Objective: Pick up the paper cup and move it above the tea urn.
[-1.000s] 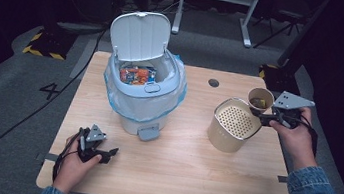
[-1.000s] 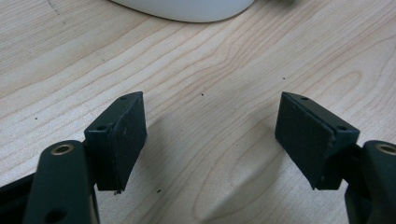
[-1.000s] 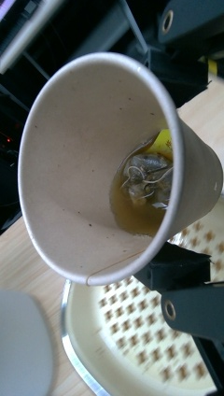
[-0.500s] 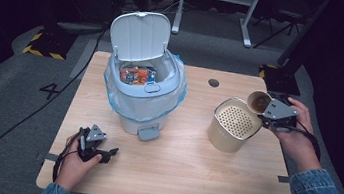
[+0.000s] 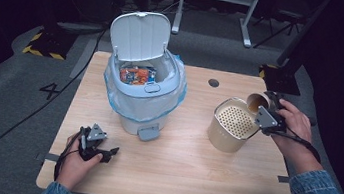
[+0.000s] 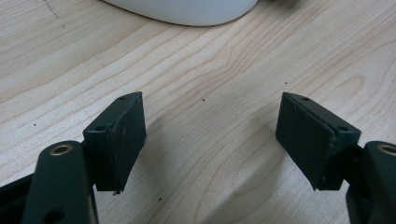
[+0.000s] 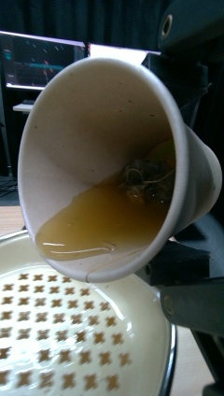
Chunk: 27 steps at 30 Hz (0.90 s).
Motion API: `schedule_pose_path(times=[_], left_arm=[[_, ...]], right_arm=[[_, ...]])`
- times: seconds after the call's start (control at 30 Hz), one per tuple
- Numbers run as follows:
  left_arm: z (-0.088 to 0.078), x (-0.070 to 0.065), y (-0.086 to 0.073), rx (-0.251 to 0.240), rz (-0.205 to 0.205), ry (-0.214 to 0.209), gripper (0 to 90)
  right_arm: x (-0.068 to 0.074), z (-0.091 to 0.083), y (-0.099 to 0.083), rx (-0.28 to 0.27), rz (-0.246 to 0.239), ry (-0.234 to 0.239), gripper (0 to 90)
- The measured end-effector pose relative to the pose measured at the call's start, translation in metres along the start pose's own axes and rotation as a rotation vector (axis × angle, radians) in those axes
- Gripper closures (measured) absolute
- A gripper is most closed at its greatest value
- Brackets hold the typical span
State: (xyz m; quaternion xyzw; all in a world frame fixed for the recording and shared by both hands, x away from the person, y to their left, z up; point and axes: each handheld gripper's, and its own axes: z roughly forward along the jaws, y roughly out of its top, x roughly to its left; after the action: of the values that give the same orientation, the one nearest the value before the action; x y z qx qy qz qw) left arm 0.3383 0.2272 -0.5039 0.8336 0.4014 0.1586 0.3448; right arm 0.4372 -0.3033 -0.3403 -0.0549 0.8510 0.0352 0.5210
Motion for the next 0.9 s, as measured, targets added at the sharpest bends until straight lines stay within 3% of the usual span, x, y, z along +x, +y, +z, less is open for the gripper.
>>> schedule_pose_path(times=[0.03,0.13,0.63,0.67,0.7,0.8,0.83,0.9], left_arm=[[0.000,0.000,0.000,0.000,0.000,0.000,24.7],[0.000,0.000,0.000,0.000,0.000,0.000,24.7],[0.000,0.000,0.000,0.000,0.000,0.000,24.7],[0.000,0.000,0.000,0.000,0.000,0.000,24.7],[0.000,0.000,0.000,0.000,0.000,0.000,24.7],[0.000,0.000,0.000,0.000,0.000,0.000,24.7],[0.000,0.000,0.000,0.000,0.000,0.000,24.7],[0.000,0.000,0.000,0.000,0.000,0.000,24.7]], right_arm=[[0.000,0.000,0.000,0.000,0.000,0.000,34.1],[0.004,0.000,0.005,0.027,-0.064,-0.019,34.2],[0.014,-0.009,0.031,0.178,-0.481,-0.238,34.2],[0.016,-0.008,0.034,0.195,-0.542,-0.265,34.2],[0.016,-0.008,0.034,0.195,-0.542,-0.265,34.2],[0.021,-0.009,0.038,0.233,-0.637,-0.307,34.3],[0.024,-0.008,0.039,0.254,-0.690,-0.327,34.3],[0.026,-0.008,0.039,0.264,-0.714,-0.341,34.3]])
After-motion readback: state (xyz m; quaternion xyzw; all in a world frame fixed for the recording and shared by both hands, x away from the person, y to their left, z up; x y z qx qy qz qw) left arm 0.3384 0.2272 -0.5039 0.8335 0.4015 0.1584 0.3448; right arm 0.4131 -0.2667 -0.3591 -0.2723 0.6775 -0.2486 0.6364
